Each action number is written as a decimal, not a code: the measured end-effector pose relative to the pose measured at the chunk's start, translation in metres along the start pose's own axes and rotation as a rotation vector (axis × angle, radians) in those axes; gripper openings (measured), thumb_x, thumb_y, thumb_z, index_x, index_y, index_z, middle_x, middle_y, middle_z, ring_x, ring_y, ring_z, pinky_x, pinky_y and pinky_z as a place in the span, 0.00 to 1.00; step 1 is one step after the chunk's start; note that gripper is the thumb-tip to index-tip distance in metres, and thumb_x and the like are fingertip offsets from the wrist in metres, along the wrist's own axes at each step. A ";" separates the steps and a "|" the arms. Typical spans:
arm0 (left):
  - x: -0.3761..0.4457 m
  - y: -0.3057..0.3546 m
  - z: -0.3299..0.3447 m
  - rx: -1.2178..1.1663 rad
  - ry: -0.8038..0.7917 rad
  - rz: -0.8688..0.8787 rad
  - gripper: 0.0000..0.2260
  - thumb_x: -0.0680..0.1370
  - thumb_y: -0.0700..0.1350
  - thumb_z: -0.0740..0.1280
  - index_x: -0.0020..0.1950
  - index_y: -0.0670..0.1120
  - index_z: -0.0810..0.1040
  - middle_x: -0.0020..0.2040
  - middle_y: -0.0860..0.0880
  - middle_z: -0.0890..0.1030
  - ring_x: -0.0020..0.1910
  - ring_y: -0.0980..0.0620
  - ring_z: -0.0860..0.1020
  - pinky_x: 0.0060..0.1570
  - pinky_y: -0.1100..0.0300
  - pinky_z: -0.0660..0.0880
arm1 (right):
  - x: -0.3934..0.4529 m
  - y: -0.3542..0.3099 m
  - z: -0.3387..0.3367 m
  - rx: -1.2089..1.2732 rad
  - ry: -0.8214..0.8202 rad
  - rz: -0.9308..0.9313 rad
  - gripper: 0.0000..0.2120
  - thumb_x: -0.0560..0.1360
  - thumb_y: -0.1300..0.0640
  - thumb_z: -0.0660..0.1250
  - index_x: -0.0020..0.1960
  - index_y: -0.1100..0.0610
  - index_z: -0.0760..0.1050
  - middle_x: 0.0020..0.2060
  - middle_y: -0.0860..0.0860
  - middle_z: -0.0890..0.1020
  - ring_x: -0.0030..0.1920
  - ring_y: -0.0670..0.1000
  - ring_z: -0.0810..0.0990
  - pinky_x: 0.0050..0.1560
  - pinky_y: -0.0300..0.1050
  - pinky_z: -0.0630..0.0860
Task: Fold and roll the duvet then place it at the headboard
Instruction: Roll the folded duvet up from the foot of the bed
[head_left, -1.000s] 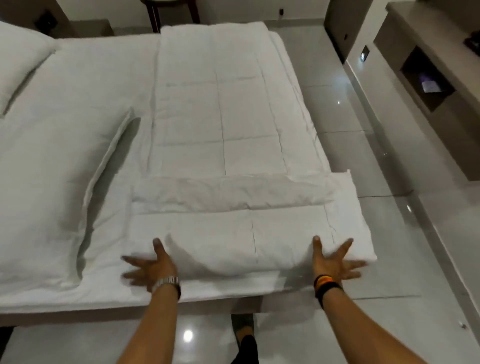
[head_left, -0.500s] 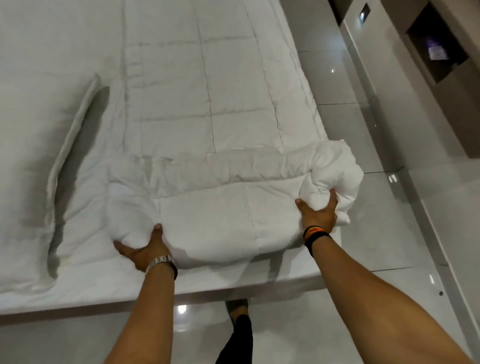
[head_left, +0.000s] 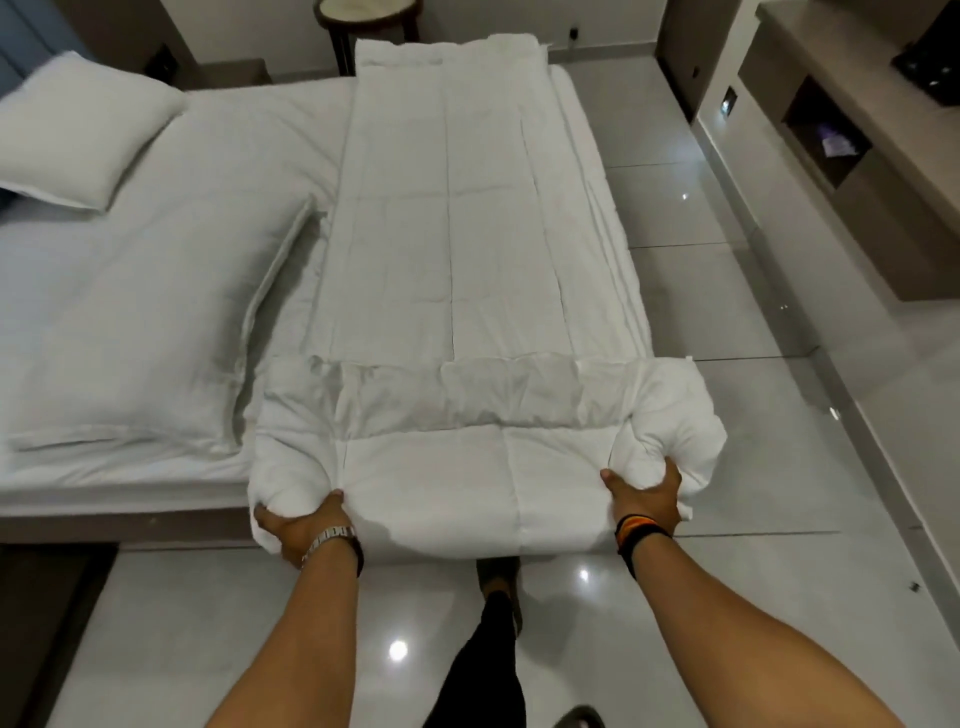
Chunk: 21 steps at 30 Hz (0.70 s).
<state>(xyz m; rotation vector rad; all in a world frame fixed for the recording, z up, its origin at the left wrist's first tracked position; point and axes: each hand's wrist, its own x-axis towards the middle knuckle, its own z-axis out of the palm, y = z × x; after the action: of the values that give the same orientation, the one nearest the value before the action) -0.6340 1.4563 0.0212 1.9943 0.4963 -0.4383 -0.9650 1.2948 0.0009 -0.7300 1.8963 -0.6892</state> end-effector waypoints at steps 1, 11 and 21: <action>-0.006 -0.002 -0.012 0.028 -0.013 -0.038 0.50 0.70 0.44 0.82 0.82 0.64 0.54 0.78 0.36 0.63 0.71 0.35 0.71 0.68 0.41 0.69 | -0.012 0.002 -0.008 -0.042 0.002 0.013 0.47 0.68 0.52 0.82 0.79 0.41 0.61 0.70 0.63 0.72 0.64 0.66 0.76 0.64 0.60 0.76; -0.001 0.184 0.046 -0.374 -0.280 0.227 0.42 0.80 0.45 0.71 0.85 0.52 0.46 0.79 0.41 0.66 0.72 0.37 0.73 0.70 0.40 0.72 | -0.002 -0.212 0.043 0.213 -0.219 -0.402 0.50 0.74 0.55 0.78 0.84 0.45 0.50 0.81 0.58 0.60 0.78 0.59 0.66 0.76 0.56 0.66; 0.083 0.152 0.197 0.156 -0.234 -0.025 0.45 0.76 0.72 0.63 0.83 0.63 0.38 0.83 0.35 0.37 0.80 0.27 0.48 0.76 0.31 0.52 | 0.093 -0.161 0.175 -0.133 0.009 -0.054 0.51 0.73 0.32 0.71 0.82 0.35 0.39 0.81 0.62 0.32 0.81 0.70 0.40 0.79 0.69 0.49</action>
<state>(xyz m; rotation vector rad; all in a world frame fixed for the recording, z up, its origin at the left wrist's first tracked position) -0.5033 1.2292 0.0061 2.0535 0.3489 -0.7356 -0.8083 1.0932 -0.0035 -0.8664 1.9503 -0.6042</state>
